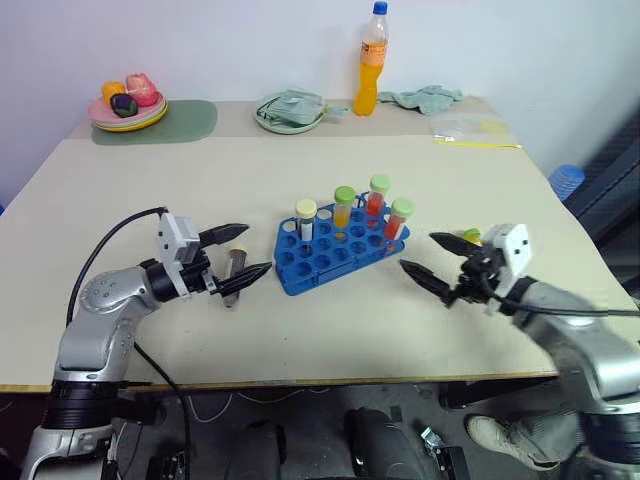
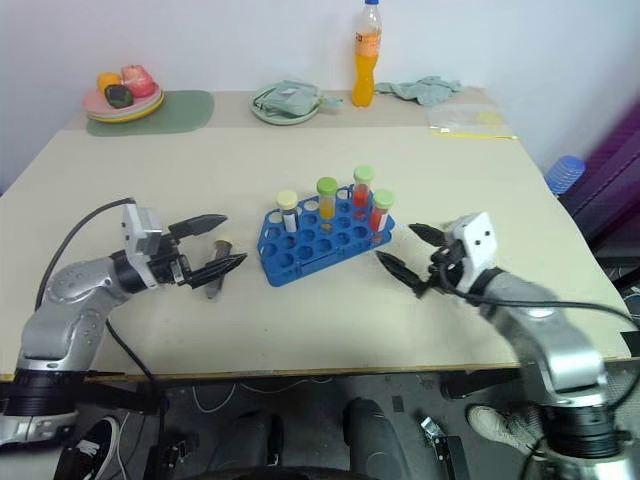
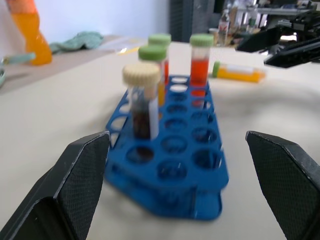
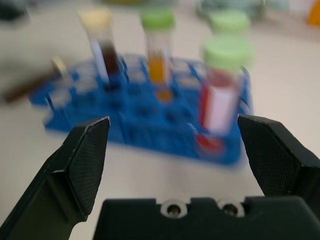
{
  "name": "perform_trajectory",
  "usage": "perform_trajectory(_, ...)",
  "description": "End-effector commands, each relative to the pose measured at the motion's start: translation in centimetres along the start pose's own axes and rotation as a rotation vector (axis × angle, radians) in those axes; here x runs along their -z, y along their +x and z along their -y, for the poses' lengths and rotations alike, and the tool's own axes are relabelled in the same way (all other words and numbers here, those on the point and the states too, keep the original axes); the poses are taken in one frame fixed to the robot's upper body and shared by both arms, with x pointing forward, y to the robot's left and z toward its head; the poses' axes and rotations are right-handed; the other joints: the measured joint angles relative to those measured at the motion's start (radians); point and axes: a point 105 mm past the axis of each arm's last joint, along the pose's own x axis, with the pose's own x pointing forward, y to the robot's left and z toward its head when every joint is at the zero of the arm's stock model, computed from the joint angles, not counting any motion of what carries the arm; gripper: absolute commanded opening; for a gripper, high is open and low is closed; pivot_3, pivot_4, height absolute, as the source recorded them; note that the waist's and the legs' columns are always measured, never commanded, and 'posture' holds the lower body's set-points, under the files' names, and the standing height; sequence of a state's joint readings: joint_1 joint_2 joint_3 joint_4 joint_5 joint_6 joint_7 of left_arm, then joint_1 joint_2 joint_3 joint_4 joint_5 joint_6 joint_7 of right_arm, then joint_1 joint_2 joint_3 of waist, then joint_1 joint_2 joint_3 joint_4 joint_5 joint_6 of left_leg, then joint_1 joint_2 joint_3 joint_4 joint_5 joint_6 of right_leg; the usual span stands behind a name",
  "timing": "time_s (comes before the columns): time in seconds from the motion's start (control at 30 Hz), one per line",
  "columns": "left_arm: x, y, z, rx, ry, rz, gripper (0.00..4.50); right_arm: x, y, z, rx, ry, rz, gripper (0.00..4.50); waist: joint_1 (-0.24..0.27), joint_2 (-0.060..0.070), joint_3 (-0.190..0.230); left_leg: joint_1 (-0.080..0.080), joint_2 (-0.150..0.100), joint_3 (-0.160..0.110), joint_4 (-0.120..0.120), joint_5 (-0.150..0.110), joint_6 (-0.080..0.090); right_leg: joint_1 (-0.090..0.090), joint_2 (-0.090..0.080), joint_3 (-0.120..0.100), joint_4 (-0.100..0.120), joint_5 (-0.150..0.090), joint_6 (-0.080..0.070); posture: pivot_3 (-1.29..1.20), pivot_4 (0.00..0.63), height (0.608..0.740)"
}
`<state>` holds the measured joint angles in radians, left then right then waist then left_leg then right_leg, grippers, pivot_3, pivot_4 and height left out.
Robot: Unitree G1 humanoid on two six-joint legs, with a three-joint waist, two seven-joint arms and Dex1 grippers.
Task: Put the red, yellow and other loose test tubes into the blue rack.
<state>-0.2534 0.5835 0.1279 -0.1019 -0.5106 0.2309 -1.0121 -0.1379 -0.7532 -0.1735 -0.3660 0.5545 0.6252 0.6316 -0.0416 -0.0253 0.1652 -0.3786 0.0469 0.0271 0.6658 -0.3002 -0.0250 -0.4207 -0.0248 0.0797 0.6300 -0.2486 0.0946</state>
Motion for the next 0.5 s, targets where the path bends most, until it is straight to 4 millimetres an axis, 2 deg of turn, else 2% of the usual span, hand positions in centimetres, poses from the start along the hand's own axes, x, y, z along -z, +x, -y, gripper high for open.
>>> perform_trajectory(0.03,-1.2,1.1,0.5,0.023,0.031,0.032,4.5,0.0,-1.6,4.9,0.189,-0.044,-0.178,4.47,-0.001,0.0,0.0,0.001,0.0,0.001,0.0,0.0,0.0,0.0,0.0,0.0,0.0,0.0,0.0,0.0,0.15,0.74)
perform_trajectory(0.1,-1.3,1.6,0.5,0.031,0.03,0.04,4.5,-0.4,-2.4,8.4,0.338,-0.029,-0.232,4.47,-0.002,0.0,0.0,0.002,0.0,0.001,0.0,0.0,0.0,0.001,0.0,0.001,0.0,0.0,0.0,0.0,0.15,0.74)
perform_trajectory(0.13,-1.4,1.9,0.6,0.035,0.03,0.044,4.5,-0.6,-2.5,9.3,0.354,-0.005,-0.26,4.47,-0.002,0.0,0.001,0.003,0.0,0.001,0.0,0.0,0.0,0.001,0.0,0.001,0.0,0.0,0.0,0.0,0.15,0.74)
perform_trajectory(0.23,-1.6,2.4,0.7,0.04,0.027,0.054,4.5,-0.7,-1.9,9.3,0.298,0.026,-0.359,4.47,-0.001,0.0,0.001,0.003,0.0,0.001,-0.002,0.0,0.0,0.001,0.001,0.002,0.0,0.0,0.0,0.0,0.15,0.74)
perform_trajectory(0.4,-1.8,2.2,0.8,0.02,0.023,0.066,4.5,0.9,-1.6,12.3,0.4,0.201,-0.526,4.47,-0.002,0.0,0.001,0.003,0.001,0.001,-0.002,-0.001,0.001,0.0,0.002,0.002,-0.001,0.0,0.0,0.0,0.15,0.74)
perform_trajectory(0.5,-1.7,1.8,1.2,0.005,0.02,0.063,4.5,1.1,-1.1,12.6,0.38,0.343,-0.576,4.47,-0.001,0.0,0.001,0.002,0.0,0.002,-0.002,-0.001,0.001,0.0,0.001,0.002,-0.001,0.0,0.0,0.0,0.15,0.74)
